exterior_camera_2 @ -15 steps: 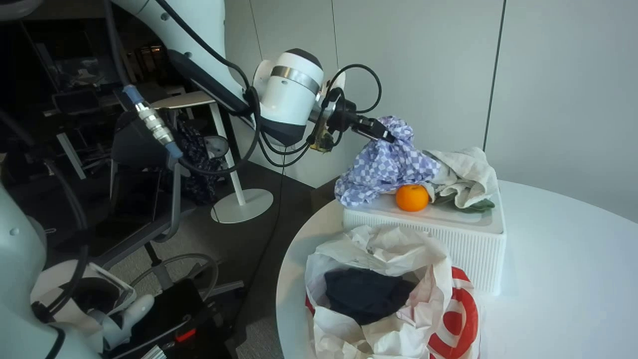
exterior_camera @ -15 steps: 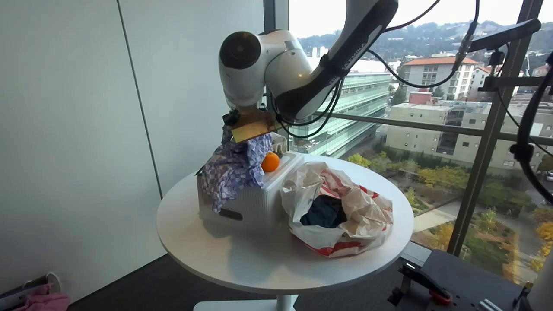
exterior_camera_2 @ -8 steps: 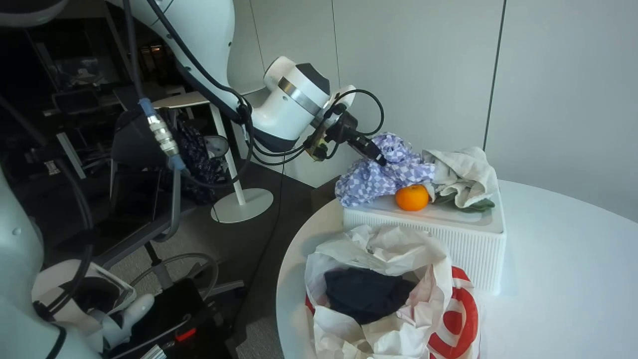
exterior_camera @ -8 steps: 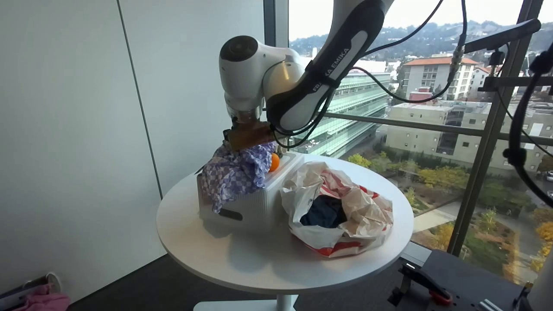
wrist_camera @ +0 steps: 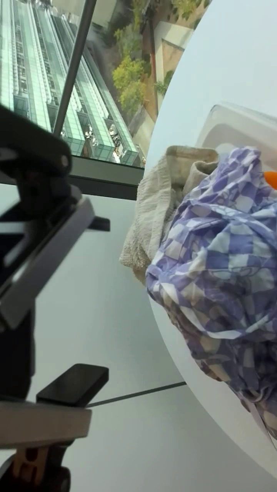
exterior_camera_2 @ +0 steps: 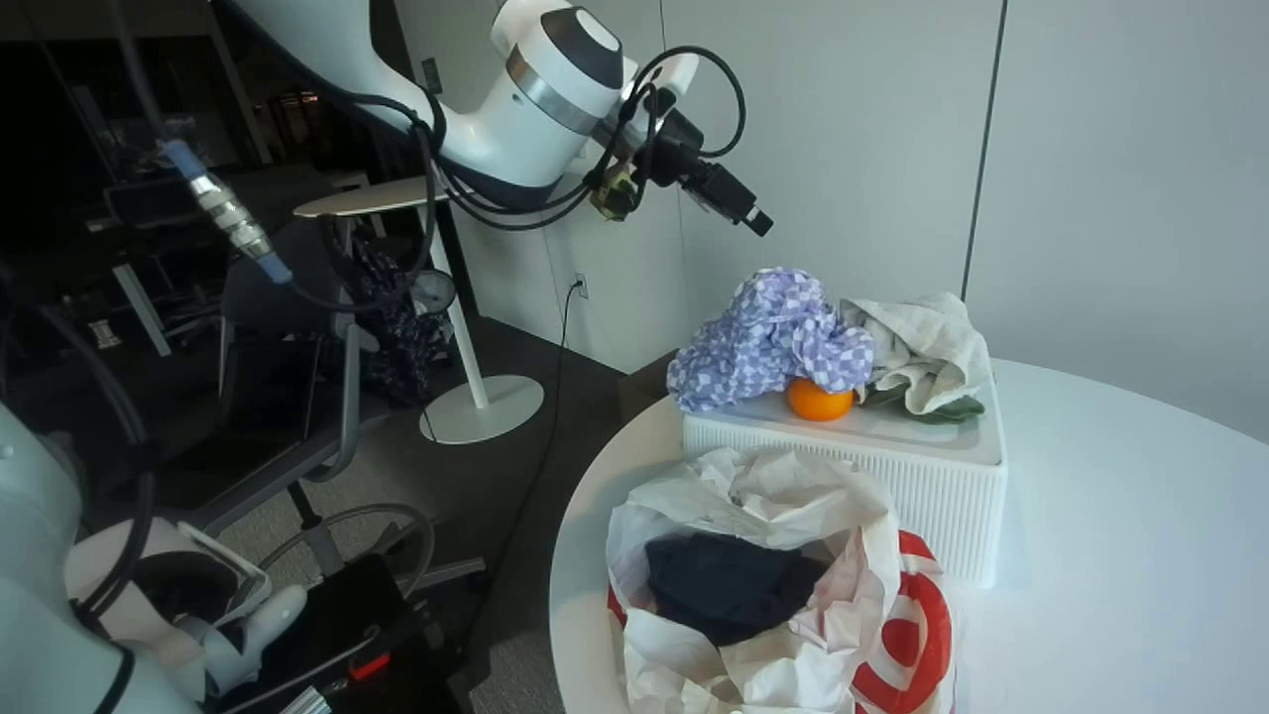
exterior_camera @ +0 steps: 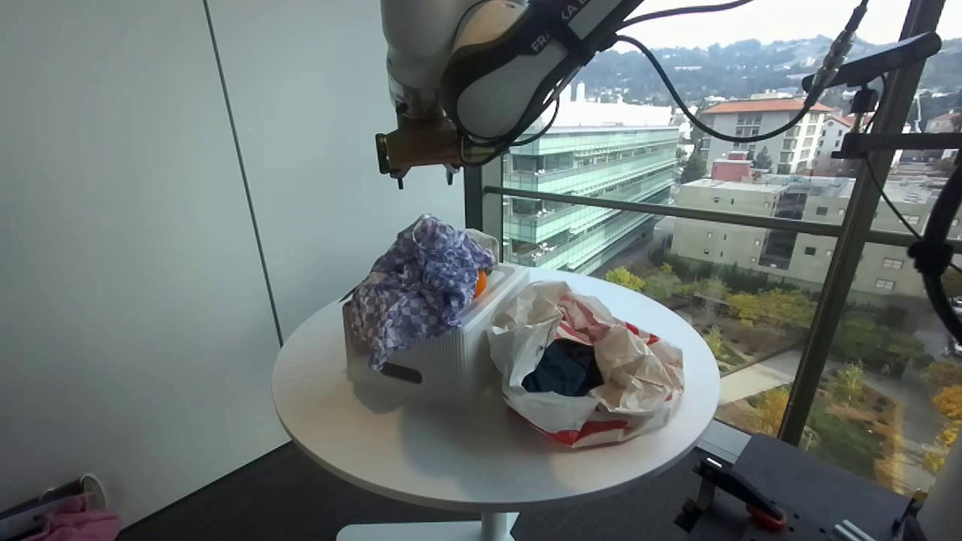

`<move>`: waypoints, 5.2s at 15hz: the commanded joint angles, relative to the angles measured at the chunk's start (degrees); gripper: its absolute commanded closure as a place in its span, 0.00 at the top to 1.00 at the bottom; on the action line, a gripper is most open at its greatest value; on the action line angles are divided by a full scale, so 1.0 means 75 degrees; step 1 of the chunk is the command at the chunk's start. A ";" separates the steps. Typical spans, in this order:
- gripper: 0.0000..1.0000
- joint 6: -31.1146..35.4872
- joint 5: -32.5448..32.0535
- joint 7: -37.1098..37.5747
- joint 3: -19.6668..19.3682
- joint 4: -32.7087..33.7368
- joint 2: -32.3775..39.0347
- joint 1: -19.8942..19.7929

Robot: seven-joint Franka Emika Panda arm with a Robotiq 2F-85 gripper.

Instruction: Take the clothing out of the carrier bag

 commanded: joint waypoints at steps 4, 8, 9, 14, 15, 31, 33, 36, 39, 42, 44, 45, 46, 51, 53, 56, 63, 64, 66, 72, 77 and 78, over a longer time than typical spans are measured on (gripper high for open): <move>1.00 -0.2363 0.0439 -0.1247 -0.0465 -0.0527 -0.1463 -0.0076; 1.00 -0.4162 0.0904 -0.2176 -0.0812 -0.1140 -0.2178 -0.0342; 1.00 -0.4447 0.1086 -0.2518 -0.0917 -0.1302 -0.2250 -0.0406; 1.00 -0.4388 0.1896 -0.3729 -0.1379 -0.2656 -0.2011 -0.0691; 1.00 -0.4340 0.2035 -0.3947 -0.1448 -0.2894 -0.1862 -0.0753; 1.00 0.1573 0.2690 -0.4395 -0.1351 -0.4208 0.0487 -0.0600; 1.00 0.2069 0.1925 -0.4203 -0.1632 -0.3889 0.0970 -0.0488; 1.00 0.2627 0.1261 -0.4038 -0.1812 -0.3389 0.1692 -0.0659; 1.00 0.2860 0.0888 -0.4030 -0.2129 -0.2999 0.2269 -0.0651; 1.00 0.3005 0.0581 -0.3921 -0.2487 -0.2698 0.2799 -0.0594; 1.00 0.3129 0.0490 -0.3867 -0.2640 -0.2549 0.3080 -0.0557; 0.75 0.3133 0.0476 -0.3878 -0.2661 -0.2525 0.3128 -0.0548; 0.74 0.3113 0.0598 -0.3916 -0.2596 -0.2561 0.3098 -0.0593; 0.36 0.2503 0.1002 -0.3960 -0.2383 -0.2826 0.2669 -0.0632; 0.22 0.1978 0.1153 -0.3922 -0.2385 -0.2846 0.2466 -0.0584; 0.01 0.1190 0.1692 -0.4020 -0.2685 -0.2840 0.2134 -0.0145; 0.04 -0.2218 0.2172 -0.3739 -0.2318 -0.2258 0.0903 0.0401; 0.04 -0.2842 0.2491 -0.3965 -0.2253 -0.2101 0.0694 0.0527; 0.04 -0.3896 0.2866 -0.4099 -0.1852 -0.1731 0.0297 0.0425; 0.04 -0.5383 0.2701 -0.3797 -0.1149 -0.0524 -0.0815 0.0319; 0.04 -0.5700 0.2750 -0.3657 -0.0723 0.0962 -0.1271 0.0275; 0.04 -0.5754 0.2790 -0.3656 -0.0635 0.1273 -0.1299 0.0282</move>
